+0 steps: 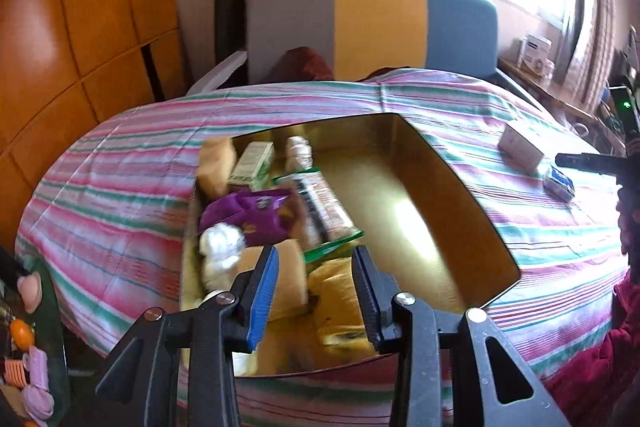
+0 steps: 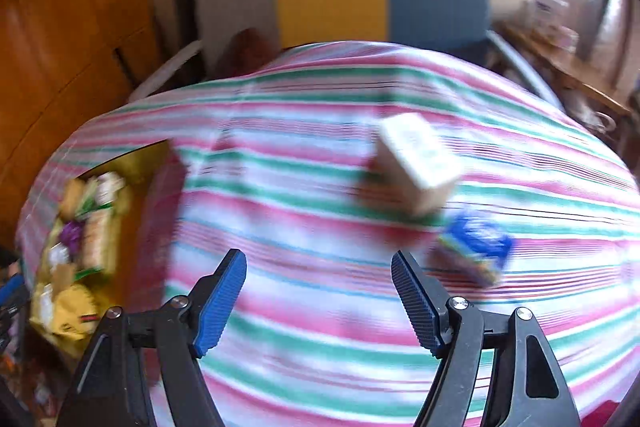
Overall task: Organize objects
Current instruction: 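Move both tools back toward the cream box and Tempo pack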
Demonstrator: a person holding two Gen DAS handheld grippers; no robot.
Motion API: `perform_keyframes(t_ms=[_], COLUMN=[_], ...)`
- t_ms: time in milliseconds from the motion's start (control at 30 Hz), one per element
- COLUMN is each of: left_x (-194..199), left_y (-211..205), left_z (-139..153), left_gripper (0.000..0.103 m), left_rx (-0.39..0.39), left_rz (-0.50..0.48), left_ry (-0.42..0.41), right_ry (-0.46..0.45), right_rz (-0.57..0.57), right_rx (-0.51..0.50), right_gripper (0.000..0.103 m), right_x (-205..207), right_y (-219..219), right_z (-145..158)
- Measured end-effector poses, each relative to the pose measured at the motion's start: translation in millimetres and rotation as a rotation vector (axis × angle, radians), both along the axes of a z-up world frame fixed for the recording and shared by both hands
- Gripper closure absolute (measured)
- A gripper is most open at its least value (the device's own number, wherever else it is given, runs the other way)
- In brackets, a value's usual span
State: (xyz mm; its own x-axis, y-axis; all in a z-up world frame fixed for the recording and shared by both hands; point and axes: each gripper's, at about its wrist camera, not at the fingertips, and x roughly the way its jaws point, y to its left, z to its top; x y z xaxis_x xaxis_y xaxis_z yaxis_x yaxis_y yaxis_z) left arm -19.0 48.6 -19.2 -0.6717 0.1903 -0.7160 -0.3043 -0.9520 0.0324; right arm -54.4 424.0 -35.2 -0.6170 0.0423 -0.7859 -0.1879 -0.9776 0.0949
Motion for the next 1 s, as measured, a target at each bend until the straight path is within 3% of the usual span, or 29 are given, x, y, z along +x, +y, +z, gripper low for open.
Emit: perform_keyframes(t_ms=[267, 433, 600, 1000], left_x=[0, -1, 1, 0], left_y=[52, 89, 122, 168], left_z=[5, 3, 2, 2], left_gripper=[0.065, 0.065, 0.065, 0.065], left_rx=[-0.047, -0.054, -0.053, -0.022], left_rz=[-0.103, -0.177, -0.250, -0.356], left_ry=[0.013, -0.002, -0.007, -0.031], right_ry=[-0.004, -0.060, -0.065, -0.131], right_rz=[-0.242, -0.378, -0.343, -0.276], right_rx=[0.022, -0.126, -0.164, -0.133], right_gripper=[0.025, 0.025, 0.016, 0.010], right_x=[4, 5, 0, -10], right_y=[106, 152, 155, 145], right_z=[-23, -43, -47, -60])
